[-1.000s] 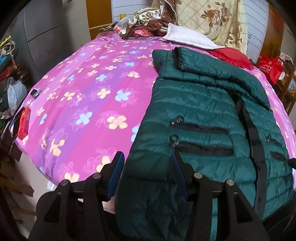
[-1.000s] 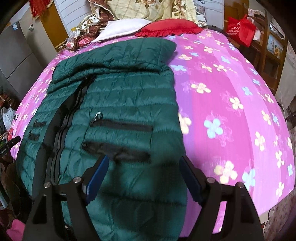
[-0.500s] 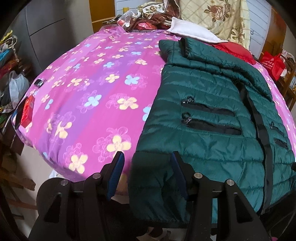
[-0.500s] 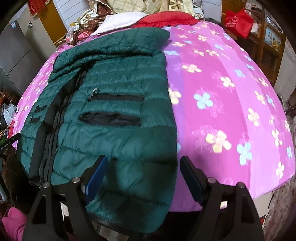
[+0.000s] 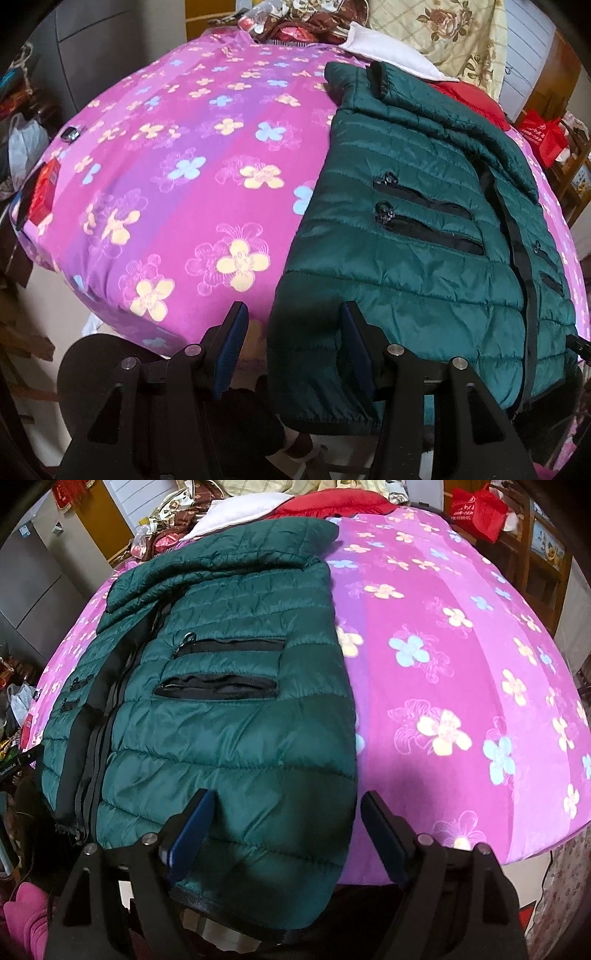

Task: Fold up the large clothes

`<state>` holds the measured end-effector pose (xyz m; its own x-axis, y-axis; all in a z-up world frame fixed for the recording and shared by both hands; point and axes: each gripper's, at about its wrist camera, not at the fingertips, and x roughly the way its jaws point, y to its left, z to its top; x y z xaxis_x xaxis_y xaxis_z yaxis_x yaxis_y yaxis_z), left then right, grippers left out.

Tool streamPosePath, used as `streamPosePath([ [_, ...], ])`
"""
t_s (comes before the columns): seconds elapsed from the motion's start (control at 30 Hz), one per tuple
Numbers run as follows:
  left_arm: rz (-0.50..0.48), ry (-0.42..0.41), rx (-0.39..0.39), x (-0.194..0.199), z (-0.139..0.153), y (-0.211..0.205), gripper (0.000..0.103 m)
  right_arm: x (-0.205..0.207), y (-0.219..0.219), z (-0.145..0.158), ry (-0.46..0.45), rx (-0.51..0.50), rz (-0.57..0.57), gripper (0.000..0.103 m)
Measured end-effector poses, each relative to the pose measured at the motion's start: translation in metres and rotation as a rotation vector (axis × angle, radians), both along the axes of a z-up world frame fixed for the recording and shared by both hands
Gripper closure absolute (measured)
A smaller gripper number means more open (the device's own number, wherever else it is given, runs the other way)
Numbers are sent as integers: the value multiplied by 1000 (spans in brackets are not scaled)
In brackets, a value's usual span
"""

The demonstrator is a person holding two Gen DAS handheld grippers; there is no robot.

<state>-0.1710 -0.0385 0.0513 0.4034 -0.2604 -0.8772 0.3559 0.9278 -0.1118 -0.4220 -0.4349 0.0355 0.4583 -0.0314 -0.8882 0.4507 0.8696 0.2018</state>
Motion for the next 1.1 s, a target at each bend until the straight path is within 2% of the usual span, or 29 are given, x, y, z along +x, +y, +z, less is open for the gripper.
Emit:
streamPosePath([
  [0.43, -36, 126, -81, 0, -19, 2, 54, 2, 2, -11, -9, 95, 57, 17],
  [0.5, -67, 109, -72, -3, -20, -3, 45, 2, 3, -11, -17, 103, 72, 16],
  [0.63, -100, 100, -32, -5, -20, -11, 43, 0, 2, -11, -34, 114, 90, 16],
  [0.67, -93, 107, -41, -5, -20, -11, 43, -1, 2, -11, -37, 116, 93, 16],
  [0.73, -100, 116, -52, -5, -19, -12, 52, 0, 3, -11, -39, 118, 111, 16],
  [0.77, -107, 117, -55, -5, -17, -12, 60, 0, 6, -10, -50, 127, 132, 17],
  [0.8, -111, 112, -56, -5, -16, -14, 71, -2, 7, -9, -64, 127, 146, 22],
  [0.83, -112, 100, -52, -6, -13, -15, 77, -2, 10, -8, -80, 113, 156, 29],
  [0.87, -112, 85, -43, -6, -11, -16, 88, -3, 12, -6, -92, 94, 156, 44],
  [0.9, -108, 66, -31, -7, -7, -17, 95, -3, 12, -5, -104, 80, 153, 54],
  [1.03, -95, 33, -59, -6, 7, -14, 99, 0, 8, 3, -143, 75, 151, 74],
  [1.1, -94, 5, -69, -6, 15, -13, 100, 1, 6, 12, -169, 70, 158, 77],
])
